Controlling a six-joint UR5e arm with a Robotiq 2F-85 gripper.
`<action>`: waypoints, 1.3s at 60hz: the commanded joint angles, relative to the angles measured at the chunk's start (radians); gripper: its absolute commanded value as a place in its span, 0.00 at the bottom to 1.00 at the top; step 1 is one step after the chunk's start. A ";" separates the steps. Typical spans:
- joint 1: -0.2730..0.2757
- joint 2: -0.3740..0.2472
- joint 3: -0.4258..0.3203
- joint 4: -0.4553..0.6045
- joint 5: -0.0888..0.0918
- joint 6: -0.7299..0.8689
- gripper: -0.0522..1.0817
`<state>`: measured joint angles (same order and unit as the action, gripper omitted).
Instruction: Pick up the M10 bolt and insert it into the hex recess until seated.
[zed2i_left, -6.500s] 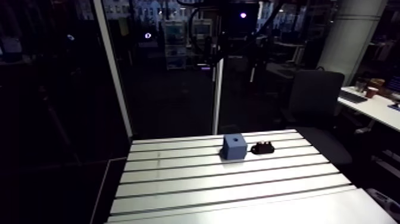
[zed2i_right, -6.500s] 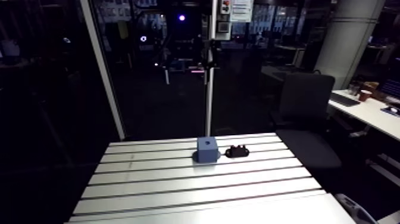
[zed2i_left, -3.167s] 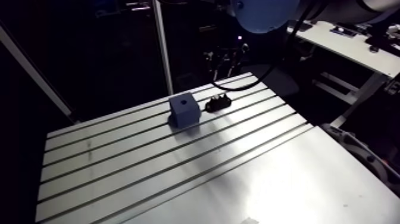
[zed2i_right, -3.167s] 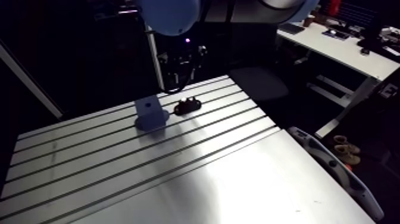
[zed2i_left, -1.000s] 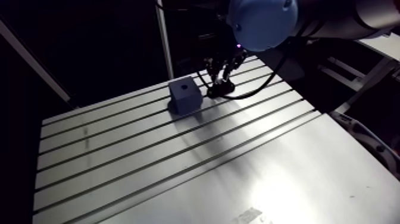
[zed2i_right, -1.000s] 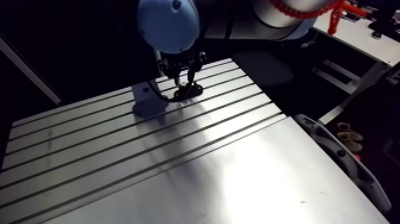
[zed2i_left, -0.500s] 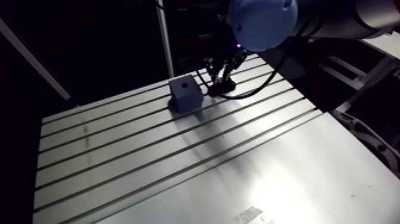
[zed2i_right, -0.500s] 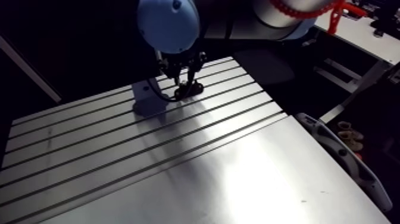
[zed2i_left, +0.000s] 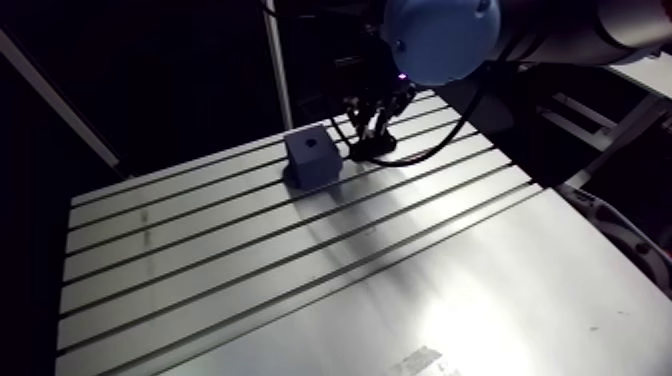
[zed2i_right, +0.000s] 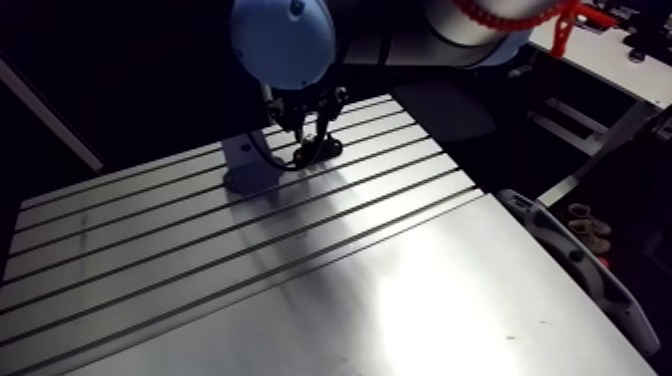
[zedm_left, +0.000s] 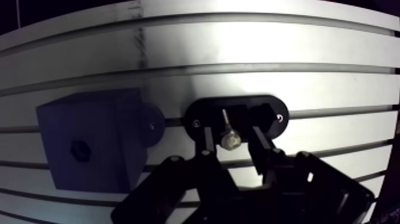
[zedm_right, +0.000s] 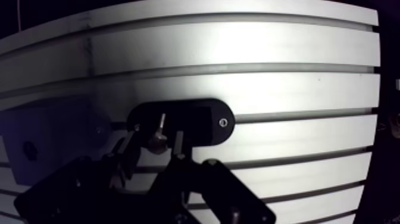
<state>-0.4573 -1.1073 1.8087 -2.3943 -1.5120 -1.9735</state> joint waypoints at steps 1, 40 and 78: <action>0.002 -0.001 0.001 0.000 -0.001 0.000 0.57; 0.003 0.000 0.005 0.000 -0.003 0.012 0.60; 0.003 0.001 0.004 0.000 -0.007 0.014 0.62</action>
<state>-0.4542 -1.1068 1.8137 -2.3943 -1.5178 -1.9604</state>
